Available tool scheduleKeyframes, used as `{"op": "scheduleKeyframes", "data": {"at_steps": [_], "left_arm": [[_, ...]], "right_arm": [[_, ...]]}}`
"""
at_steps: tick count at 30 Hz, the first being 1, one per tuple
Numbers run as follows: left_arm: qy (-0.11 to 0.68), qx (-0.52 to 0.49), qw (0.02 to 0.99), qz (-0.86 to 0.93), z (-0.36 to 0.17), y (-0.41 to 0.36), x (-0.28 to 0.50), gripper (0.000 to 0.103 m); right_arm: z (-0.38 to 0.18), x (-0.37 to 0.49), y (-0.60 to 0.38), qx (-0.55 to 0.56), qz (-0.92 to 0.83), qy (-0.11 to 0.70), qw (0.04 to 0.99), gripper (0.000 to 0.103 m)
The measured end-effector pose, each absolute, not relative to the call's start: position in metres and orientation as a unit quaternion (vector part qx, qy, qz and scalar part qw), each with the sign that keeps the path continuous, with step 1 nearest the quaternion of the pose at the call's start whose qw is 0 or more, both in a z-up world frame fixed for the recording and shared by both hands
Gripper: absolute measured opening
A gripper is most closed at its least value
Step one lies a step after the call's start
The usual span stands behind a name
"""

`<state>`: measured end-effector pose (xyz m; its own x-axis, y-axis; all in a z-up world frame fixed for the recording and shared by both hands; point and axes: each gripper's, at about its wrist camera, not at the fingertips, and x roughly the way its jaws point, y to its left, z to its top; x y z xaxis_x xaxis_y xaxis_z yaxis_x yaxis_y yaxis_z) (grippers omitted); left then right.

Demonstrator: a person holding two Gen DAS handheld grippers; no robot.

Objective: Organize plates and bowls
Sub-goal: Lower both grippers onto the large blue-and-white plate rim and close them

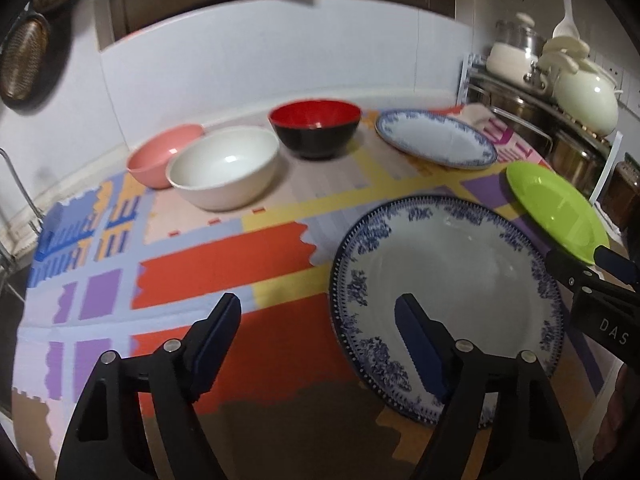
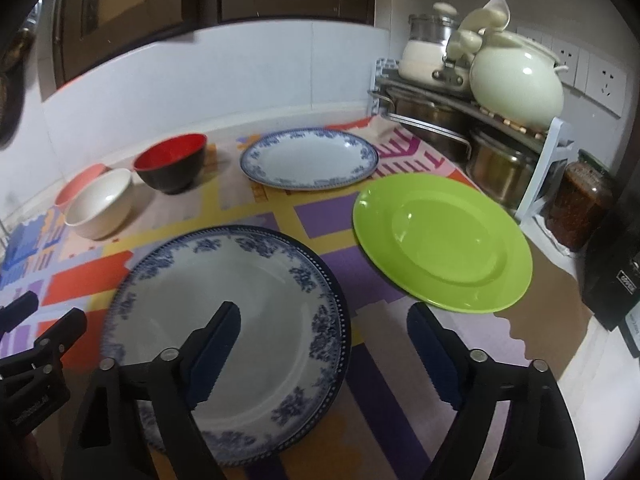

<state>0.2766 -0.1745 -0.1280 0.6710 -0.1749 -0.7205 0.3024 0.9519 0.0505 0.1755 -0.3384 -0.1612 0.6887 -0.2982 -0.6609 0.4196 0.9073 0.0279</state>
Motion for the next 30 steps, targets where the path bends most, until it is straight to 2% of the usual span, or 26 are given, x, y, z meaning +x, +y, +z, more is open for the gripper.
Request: {"op": "scheduleKeyframes", "data": {"at_steps": [7,14,21,24,30], "left_arm": [[0.414,0.08,0.896,-0.138,-0.149,-0.184,0.293,0.067],[0.438,0.073,0.883,-0.154,-0.16,-0.189,0.305,0.048],[0.444,0.075,0.879,-0.16,-0.162,-0.196,0.309,0.044],[0.446,0.073,0.877,-0.162,-0.162,-0.197,0.311,0.041],[0.45,0.068,0.876,-0.16,-0.162,-0.197,0.314,0.037]], "right_arm": [[-0.183,0.194,-0.351,0.098,-0.192,0.367,0.905,0.072],[-0.192,0.204,-0.356,0.095,-0.186,0.379,0.901,0.064],[-0.194,0.209,-0.36,0.089,-0.186,0.389,0.898,0.054],[-0.197,0.21,-0.363,0.095,-0.18,0.396,0.896,0.043],[-0.201,0.212,-0.362,0.094,-0.166,0.406,0.894,0.035]]}}
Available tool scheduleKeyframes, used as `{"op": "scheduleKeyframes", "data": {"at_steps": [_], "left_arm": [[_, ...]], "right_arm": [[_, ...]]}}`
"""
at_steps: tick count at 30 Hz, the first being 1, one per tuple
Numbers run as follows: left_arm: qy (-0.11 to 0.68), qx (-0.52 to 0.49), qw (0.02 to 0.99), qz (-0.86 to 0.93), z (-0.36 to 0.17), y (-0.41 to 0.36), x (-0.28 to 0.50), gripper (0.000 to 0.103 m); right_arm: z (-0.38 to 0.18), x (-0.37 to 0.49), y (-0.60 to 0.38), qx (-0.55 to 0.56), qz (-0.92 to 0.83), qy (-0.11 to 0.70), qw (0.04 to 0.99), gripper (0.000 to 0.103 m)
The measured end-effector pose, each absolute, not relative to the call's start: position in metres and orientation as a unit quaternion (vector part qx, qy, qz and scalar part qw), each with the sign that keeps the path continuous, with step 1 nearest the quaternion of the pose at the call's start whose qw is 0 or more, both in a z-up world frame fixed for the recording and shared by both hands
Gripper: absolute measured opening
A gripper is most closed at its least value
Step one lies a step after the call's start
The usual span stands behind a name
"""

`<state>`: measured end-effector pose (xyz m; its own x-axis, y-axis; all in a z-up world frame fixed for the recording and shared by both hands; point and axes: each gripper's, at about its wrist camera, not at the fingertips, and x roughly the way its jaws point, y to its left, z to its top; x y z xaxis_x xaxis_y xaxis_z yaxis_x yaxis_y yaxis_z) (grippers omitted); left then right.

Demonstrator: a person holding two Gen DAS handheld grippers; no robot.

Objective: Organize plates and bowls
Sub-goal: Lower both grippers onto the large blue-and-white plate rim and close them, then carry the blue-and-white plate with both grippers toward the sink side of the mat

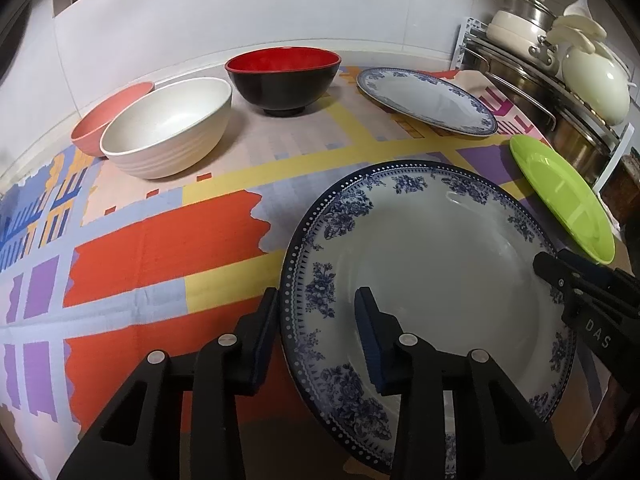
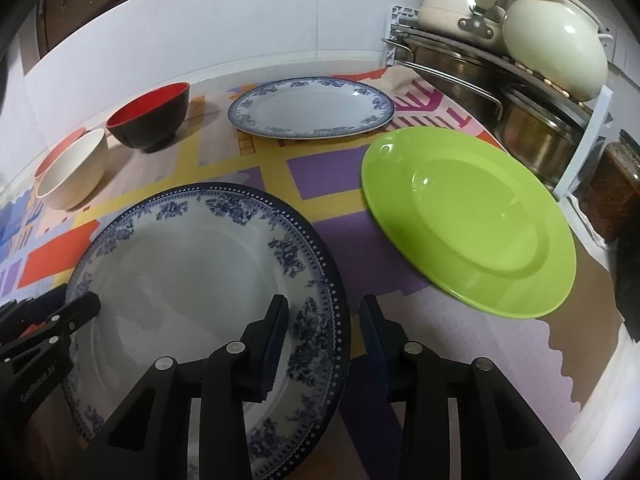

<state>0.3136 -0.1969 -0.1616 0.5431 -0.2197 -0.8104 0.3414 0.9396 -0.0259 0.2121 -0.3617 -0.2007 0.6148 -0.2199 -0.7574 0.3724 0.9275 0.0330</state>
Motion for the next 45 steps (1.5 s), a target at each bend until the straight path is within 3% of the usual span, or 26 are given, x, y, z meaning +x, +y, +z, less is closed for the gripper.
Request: {"op": "scheduleKeyframes", "data": {"at_steps": [21,45], "left_arm": [[0.447,0.059,0.879,-0.154,-0.15,-0.176,0.309,0.035],[0.408,0.002,0.912,-0.042,-0.108,-0.03,0.277,0.035]], "right_arm": [[-0.188,0.216,-0.345,0.063,-0.159,0.422,0.89,0.033],[-0.143,0.23,-0.218,0.01,-0.062,0.382,0.922,0.033]]}}
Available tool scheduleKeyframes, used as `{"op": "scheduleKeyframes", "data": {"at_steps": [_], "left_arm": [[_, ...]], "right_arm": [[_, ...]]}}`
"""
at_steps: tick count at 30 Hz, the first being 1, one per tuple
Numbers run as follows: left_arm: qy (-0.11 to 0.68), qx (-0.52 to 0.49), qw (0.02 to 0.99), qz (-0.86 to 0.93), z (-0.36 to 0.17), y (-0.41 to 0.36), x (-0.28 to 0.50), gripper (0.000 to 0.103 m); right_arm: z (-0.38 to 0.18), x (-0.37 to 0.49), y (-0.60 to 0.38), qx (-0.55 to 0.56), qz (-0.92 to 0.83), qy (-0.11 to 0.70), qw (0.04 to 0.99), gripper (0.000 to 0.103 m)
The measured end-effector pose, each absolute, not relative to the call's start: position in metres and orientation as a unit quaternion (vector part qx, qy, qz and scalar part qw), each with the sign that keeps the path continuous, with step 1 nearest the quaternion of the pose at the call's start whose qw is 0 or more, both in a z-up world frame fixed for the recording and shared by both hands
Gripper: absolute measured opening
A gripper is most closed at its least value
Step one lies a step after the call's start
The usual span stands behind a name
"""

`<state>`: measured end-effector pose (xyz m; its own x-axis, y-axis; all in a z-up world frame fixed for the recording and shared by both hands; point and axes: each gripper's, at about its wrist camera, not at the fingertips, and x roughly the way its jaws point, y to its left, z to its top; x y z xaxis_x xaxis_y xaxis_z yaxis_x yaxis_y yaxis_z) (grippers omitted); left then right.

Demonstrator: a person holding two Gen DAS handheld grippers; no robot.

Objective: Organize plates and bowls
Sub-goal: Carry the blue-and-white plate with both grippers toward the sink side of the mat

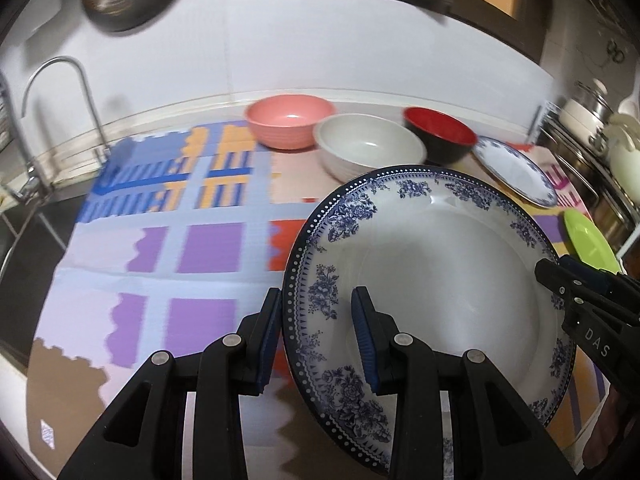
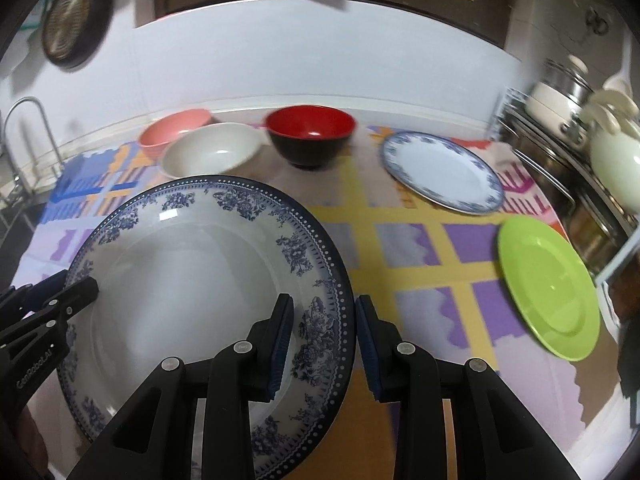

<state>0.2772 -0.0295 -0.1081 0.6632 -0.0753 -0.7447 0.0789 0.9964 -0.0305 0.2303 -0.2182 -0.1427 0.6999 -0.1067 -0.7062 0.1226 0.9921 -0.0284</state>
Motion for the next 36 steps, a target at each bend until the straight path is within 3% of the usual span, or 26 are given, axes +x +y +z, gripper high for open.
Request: {"op": "scheduleKeyframes", "data": {"at_steps": [22,36], "left_arm": [[0.426,-0.02,0.903,0.053,-0.118,0.09,0.25,0.035],[0.447,-0.02,0.893,0.056,-0.138,0.114,0.253,0.035]], "right_arm": [[-0.153,0.247,-0.093,-0.011,0.041,0.397,0.917,0.033],[-0.172,0.255,-0.06,-0.014,0.049,0.422,0.905,0.033]]}}
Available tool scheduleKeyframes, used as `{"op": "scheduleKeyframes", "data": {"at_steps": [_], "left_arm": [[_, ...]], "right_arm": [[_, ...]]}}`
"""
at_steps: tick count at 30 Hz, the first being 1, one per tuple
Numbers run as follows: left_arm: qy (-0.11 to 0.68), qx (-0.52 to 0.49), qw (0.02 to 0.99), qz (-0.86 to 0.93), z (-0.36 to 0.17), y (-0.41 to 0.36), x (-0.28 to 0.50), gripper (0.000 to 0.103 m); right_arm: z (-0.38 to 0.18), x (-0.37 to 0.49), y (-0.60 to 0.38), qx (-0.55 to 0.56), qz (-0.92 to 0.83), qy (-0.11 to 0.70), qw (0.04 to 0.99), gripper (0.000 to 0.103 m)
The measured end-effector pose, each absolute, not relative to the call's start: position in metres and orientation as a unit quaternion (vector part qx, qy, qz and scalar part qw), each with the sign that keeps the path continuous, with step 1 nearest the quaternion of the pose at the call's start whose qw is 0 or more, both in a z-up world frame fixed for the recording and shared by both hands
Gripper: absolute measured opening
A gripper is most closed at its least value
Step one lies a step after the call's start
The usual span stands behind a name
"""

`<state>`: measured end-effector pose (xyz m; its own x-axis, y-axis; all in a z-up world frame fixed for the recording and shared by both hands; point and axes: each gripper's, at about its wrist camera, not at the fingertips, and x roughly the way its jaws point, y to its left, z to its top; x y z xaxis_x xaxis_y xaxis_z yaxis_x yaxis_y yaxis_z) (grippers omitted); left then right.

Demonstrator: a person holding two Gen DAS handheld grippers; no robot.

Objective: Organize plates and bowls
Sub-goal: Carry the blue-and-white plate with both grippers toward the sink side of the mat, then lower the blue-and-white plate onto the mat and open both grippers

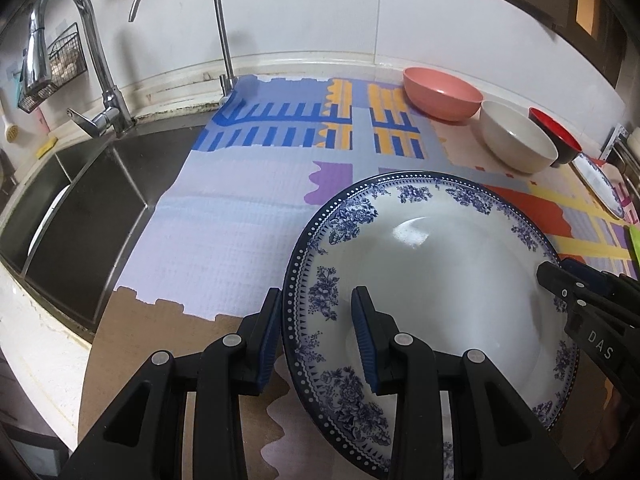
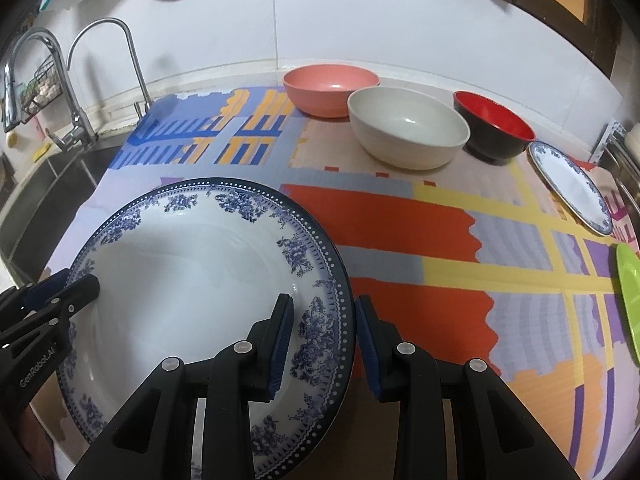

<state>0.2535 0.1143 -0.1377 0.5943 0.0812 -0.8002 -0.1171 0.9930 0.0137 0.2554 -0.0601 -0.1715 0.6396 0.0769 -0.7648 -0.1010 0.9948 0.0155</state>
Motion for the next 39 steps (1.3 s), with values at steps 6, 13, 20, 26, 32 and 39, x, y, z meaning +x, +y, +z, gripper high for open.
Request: {"op": "scheduleKeyframes", "data": {"at_steps": [6,13,20,26,32,39], "left_arm": [[0.456,-0.024,0.888,0.054,-0.144,0.117,0.256,0.035],[0.462,-0.02,0.885,0.056,-0.149,0.118,0.259,0.035],[0.47,-0.018,0.881,0.054,-0.153,0.118,0.261,0.036],[0.467,-0.002,0.882,0.056,-0.153,0.115,0.262,0.039],[0.432,0.01,0.899,0.072,-0.138,0.114,0.259,0.067],[0.393,0.005,0.918,0.058,-0.109,0.104,0.259,0.093]], "right_arm": [[-0.177,0.26,-0.057,-0.018,0.047,0.432,0.901,0.033],[-0.18,0.263,-0.056,-0.02,0.048,0.44,0.896,0.033],[-0.184,0.263,-0.053,-0.024,0.047,0.445,0.894,0.033],[-0.184,0.263,-0.054,-0.018,0.049,0.445,0.894,0.033],[-0.176,0.262,-0.058,-0.014,0.036,0.429,0.902,0.034],[-0.154,0.254,-0.069,0.002,0.027,0.391,0.92,0.06]]}}
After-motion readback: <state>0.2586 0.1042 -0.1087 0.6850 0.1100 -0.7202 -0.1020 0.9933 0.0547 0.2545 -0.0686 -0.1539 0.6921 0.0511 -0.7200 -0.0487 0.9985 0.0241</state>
